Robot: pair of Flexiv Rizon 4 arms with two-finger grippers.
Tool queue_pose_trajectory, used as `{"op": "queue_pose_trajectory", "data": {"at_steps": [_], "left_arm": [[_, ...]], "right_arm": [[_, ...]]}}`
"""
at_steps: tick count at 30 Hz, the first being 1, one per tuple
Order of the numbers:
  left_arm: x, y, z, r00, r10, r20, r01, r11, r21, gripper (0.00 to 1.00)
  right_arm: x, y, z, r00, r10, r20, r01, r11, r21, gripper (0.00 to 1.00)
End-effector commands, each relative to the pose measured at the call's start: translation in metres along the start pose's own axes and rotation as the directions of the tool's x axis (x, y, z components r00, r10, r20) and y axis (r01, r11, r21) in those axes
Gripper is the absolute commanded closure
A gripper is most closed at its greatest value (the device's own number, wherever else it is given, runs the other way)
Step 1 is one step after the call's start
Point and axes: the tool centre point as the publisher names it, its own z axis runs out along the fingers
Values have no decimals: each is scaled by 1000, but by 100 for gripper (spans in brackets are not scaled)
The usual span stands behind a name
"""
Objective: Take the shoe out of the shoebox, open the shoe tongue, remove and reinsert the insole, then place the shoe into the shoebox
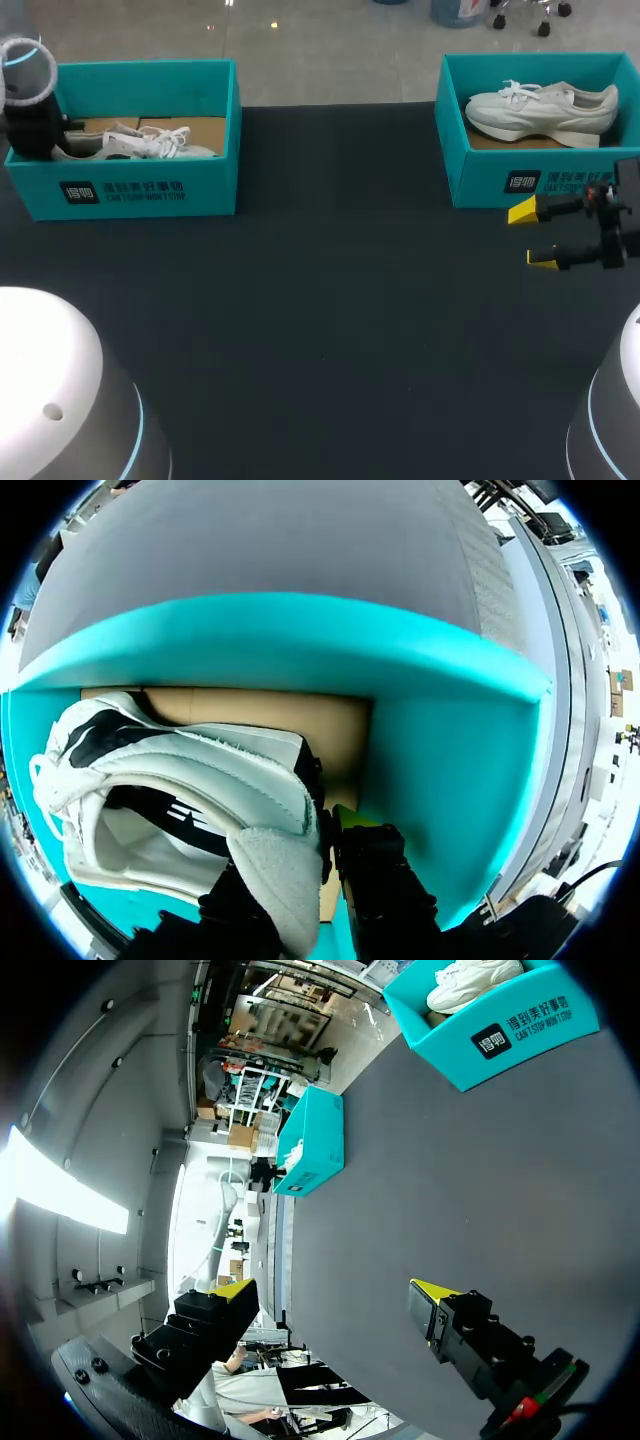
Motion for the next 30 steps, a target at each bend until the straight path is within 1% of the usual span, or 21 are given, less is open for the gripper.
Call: {"op": "queue_pose_trajectory", "data": {"at_steps": [1,2,3,5,7,9,11,12,15,16,18,19,21,22,23,24,25,26,27,28,30], "left_arm": [[0,2,-1,1000,6,-2,-6,1000,7,76],[0,2,-1,1000,7,-3,-7,1000,7,66],[0,2,-1,1000,9,-4,-9,1000,8,58],[0,1,-2,1000,11,-4,-11,1000,9,59],[0,0,-2,1000,12,-5,-12,1000,10,55],[0,-2,-4,1000,10,-6,-10,1000,10,27],[0,-3,-7,1000,10,-5,-10,1000,7,22],[-1,-4,-10,1000,12,-2,-12,1000,4,16],[-2,-4,-19,1000,9,11,-9,1000,-3,9],[-3,-3,-24,1000,4,11,-4,1000,-7,4],[-4,-2,-31,1000,-2,21,3,1000,-11,0],[-4,-1,-35,1000,-15,14,16,1000,-13,0],[-5,0,-43,999,-20,32,21,1000,-15,12],[-6,0,-47,999,-22,33,23,1000,-16,14],[-7,1,-52,999,-23,41,24,999,-25,13],[-8,0,-56,999,-21,44,22,999,-26,18],[-9,1,-60,999,-27,44,28,999,-31,36],[-10,1,-64,998,-30,56,32,999,-35,47],[-10,1,-69,998,-31,57,33,999,-34,52],[-11,1,-72,997,-34,63,36,999,-32,52],[-12,0,-84,997,-37,72,39,999,-37,57]], "right_arm": [[0,-1,0,1000,1,2,-1,1000,-3,0],[0,-1,0,1000,1,2,-1,1000,-3,0],[0,-1,0,1000,1,2,-1,1000,-3,0],[0,-1,0,1000,1,2,-1,1000,-3,0],[0,-1,0,1000,1,2,-1,1000,-3,0],[0,-1,0,1000,1,2,-1,1000,-3,0],[0,-1,0,1000,1,2,-1,1000,-3,0],[0,-1,0,1000,1,2,-1,1000,-3,0],[0,-1,0,1000,1,2,-1,1000,-3,0],[0,-1,0,1000,1,2,-1,1000,-3,0],[0,-1,0,1000,1,2,-1,1000,-3,0],[0,-1,0,1000,1,2,-1,1000,-3,0],[0,-1,0,1000,1,2,-1,1000,-3,0],[0,-1,0,1000,1,2,-1,1000,-3,0],[0,-1,0,1000,1,2,-1,1000,-3,0],[0,-1,0,1000,1,2,-1,1000,-3,0],[0,-1,0,1000,1,2,-1,1000,-3,0],[0,-1,0,1000,1,2,-1,1000,-3,0],[0,-1,0,1000,1,2,-1,1000,-3,0],[0,-1,0,1000,1,2,-1,1000,-3,0],[0,-1,0,1000,1,2,-1,1000,-3,0]]}}
